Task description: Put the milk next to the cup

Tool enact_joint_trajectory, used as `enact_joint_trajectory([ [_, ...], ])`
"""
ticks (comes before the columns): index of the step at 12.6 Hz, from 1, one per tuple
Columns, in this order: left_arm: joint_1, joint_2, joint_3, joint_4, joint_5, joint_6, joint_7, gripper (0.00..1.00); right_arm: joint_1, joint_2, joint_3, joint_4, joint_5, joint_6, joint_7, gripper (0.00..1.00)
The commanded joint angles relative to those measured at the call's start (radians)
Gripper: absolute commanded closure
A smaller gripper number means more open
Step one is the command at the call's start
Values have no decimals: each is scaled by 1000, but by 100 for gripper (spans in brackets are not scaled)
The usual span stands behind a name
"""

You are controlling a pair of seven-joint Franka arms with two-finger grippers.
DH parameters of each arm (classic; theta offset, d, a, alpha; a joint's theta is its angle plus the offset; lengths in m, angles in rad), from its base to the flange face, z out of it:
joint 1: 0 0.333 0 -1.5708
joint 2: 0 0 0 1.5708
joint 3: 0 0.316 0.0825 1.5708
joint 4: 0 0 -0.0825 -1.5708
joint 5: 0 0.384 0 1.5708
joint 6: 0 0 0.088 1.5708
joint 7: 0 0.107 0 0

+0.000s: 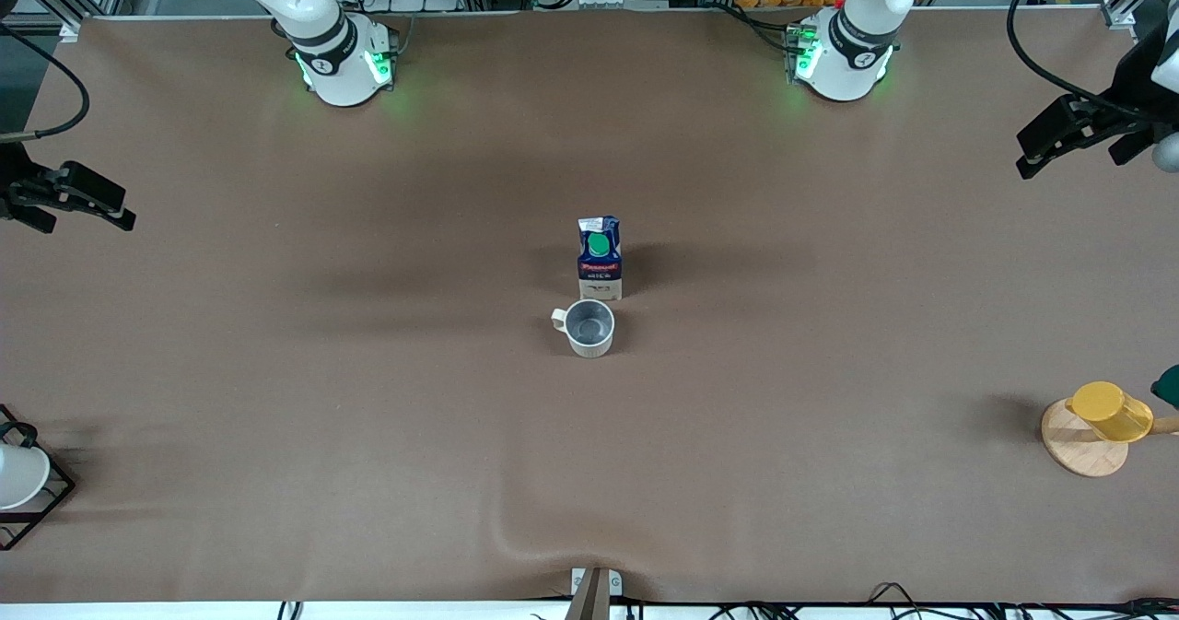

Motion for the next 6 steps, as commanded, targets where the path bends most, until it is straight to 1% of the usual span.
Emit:
enact_joint_trajectory([
  [1,-8,-20,15,4,-20,-37,46,0,-16,-5,13,15,-10,-13,17,0],
  [3,-5,-24,20,3,-20,-46,126,0,-18,-5,13,15,-10,-14,19,0],
  [6,-13,-36,37,1,-20,-80,128,0,-21,-5,11,14,-10,-16,19,0],
])
